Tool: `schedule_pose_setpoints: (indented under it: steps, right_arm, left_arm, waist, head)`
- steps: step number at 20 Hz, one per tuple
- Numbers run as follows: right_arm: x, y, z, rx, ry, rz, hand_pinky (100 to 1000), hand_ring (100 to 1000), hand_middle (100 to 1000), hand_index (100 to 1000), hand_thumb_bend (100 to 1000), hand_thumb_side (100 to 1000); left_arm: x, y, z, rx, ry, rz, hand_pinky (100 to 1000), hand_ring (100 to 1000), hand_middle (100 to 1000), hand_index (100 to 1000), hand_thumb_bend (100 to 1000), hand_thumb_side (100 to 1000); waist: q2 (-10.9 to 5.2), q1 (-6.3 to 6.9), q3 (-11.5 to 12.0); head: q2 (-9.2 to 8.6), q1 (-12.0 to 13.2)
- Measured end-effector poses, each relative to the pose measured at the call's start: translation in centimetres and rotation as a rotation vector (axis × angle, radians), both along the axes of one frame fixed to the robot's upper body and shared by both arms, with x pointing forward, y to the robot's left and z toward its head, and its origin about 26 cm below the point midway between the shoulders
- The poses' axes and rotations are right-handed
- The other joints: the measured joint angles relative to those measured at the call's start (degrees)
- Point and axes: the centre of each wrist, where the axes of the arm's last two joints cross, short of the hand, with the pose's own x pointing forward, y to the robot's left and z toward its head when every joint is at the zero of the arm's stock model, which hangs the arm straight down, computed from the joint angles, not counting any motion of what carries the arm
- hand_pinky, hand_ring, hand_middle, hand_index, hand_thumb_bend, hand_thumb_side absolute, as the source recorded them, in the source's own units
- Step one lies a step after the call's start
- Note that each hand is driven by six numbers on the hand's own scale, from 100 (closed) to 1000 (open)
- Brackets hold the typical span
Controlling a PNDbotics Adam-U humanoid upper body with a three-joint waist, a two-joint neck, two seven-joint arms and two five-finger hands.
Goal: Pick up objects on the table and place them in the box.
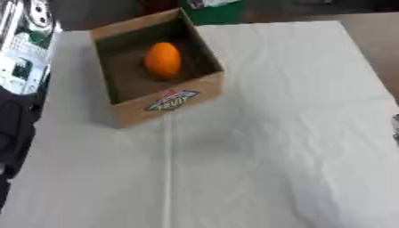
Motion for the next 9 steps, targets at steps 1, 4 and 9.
schedule_pose_setpoints:
  steps: [1,4,9]
  right_arm:
    - [0.0,-0.1,-0.1,0.003,0.001,-0.006,781,805,751,840,100,1000]
    - [-0.1,-0.3,-0.1,0.008,-0.005,-0.015,781,805,751,840,100,1000]
    - [-0.1,-0.5,0.0,0.016,-0.018,-0.028,780,804,751,840,100,1000]
  left_arm:
    - [-0.2,0.3,0.3,-0.011,-0.019,-0.005,429,601,658,833,237,879]
    - [-0.8,3.3,1.0,-0.064,-0.09,0.019,416,586,642,824,173,835]
    - [-2.2,7.9,-0.3,-0.142,-0.197,0.029,446,593,652,827,138,791]
  waist:
    - [-0.16,0.01,0.7]
    - [-0.34,-0.12,1.3]
    - [-0.3,-0.58,1.8]
  head:
    - [0.31,-0.4]
    - [0.93,-0.9]
    - [1.36,-1.0]
